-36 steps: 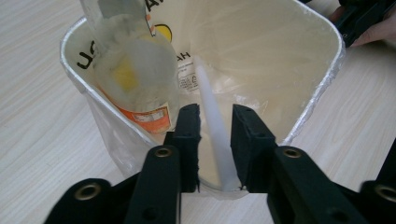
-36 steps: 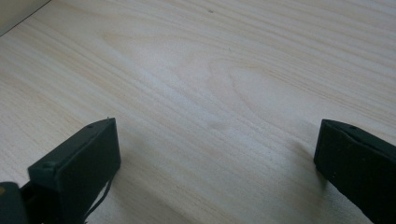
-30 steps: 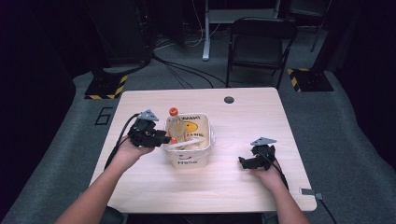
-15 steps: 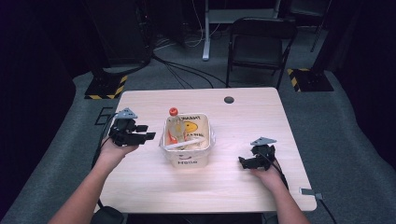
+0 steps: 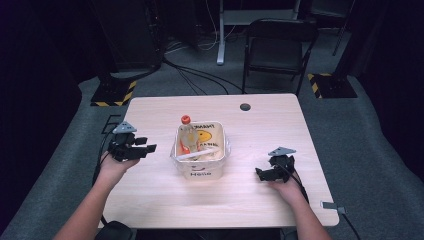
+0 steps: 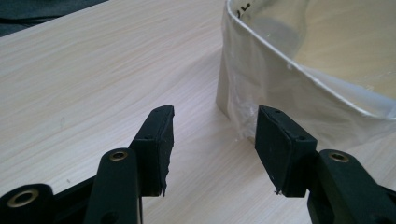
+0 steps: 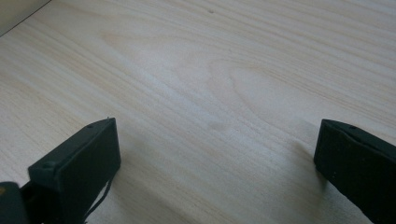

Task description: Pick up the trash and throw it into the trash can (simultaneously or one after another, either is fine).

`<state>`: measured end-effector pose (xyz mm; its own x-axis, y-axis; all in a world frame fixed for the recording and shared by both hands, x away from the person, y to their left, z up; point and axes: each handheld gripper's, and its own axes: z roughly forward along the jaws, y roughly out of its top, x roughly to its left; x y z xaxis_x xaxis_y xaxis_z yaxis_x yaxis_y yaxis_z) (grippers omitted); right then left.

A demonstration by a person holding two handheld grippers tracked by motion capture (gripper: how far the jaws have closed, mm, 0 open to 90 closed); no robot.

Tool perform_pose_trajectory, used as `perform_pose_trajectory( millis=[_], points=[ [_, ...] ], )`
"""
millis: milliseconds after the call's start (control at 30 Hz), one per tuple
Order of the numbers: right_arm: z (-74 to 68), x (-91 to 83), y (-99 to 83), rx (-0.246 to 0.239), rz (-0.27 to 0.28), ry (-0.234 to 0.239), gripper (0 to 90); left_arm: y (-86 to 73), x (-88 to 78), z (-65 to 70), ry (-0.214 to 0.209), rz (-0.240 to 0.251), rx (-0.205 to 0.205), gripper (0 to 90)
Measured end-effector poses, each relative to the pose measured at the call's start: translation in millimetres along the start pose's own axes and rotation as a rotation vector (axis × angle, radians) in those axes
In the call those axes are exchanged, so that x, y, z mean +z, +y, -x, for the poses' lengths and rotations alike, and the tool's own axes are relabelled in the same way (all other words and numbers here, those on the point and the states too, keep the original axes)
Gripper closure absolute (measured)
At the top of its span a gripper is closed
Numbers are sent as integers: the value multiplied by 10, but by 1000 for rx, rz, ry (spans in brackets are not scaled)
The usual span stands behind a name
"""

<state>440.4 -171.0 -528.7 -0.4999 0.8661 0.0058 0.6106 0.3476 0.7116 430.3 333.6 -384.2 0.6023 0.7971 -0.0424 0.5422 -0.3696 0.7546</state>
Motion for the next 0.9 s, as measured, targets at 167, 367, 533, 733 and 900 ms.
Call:
perform_pose_trajectory(
  millis=[167, 367, 533, 733, 900],
  points=[
    [1, 0, 0, -1, 0, 0, 0, -82, 15, -68, 17, 0, -13, 464],
    [0, 1, 0, -1, 1, 0, 0, -210, 66, -138, 32, -7, -31, 464],
    [1, 0, 0, -1, 0, 0, 0, -337, 109, -188, 42, -5, -50, 462],
    [0, 0, 0, -1, 1, 0, 0, -493, 178, -218, 53, -14, -57, 449],
    [0, 0, 0, -1, 0, 0, 0, -603, 235, -257, 65, -31, -60, 440]
  ],
)
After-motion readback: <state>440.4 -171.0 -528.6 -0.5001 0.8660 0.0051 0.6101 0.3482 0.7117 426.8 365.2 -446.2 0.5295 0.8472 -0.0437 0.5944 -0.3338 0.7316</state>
